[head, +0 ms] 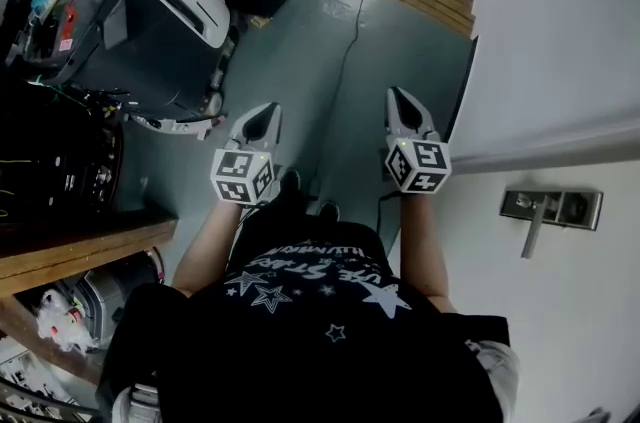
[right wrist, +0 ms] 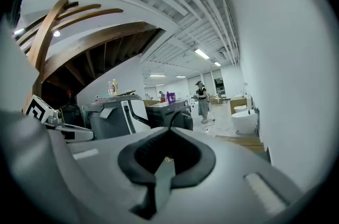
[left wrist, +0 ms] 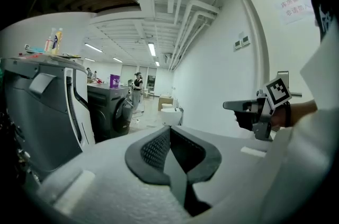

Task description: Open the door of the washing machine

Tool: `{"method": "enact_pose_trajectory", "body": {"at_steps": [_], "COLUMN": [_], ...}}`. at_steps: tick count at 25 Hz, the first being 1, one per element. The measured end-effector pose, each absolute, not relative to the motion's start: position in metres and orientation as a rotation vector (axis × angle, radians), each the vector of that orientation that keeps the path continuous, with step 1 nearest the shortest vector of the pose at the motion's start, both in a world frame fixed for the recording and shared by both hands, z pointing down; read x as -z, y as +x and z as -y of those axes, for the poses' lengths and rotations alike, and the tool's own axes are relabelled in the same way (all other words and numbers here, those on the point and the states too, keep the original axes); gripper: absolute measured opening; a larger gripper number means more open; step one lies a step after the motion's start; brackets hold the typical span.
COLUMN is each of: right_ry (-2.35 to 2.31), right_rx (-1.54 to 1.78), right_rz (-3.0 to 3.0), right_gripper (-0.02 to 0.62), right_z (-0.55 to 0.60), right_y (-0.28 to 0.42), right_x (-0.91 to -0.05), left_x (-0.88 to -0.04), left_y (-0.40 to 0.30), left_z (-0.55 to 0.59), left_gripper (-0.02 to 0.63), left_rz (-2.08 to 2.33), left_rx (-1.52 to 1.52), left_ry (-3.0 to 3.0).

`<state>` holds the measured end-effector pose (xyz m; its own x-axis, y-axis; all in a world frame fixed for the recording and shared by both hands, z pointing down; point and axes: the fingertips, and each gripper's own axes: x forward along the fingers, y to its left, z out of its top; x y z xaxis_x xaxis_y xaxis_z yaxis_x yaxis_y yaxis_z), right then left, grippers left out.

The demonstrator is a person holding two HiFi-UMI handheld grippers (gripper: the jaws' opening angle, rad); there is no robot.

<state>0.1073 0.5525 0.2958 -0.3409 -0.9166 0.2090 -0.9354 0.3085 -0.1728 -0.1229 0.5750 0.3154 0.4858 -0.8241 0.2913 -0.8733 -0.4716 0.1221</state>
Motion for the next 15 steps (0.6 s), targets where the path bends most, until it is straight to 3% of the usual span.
{"method": "enact_pose_trajectory", "body": {"at_steps": [9, 12, 15], "right_ry": [1.765, 1.743, 1.737], "right_rx": [-0.574, -0.591, -0.553], "right_rz": [2.472, 2.494, 2.493], "right_gripper": [0.005, 0.158, 0.218], "right_z": [-0.565, -0.559, -0.547], "right_y": [0.129, 0.126, 0.131], "right_x": [-0.322, -0.321, -0.318], "left_x": [-0.314, -0.316, -0.32], "left_y": [-0.115, -0.113, -0.11], "left_z": [-0.591, -0.586, -0.57], "left_gripper": [0.011, 0.011, 0.011], "left_rz": [1.496, 1.485, 1.481], "left_rx": [-0.278, -0.304, -0.309], "left_ry": [2.439, 2.453, 2.455]}}
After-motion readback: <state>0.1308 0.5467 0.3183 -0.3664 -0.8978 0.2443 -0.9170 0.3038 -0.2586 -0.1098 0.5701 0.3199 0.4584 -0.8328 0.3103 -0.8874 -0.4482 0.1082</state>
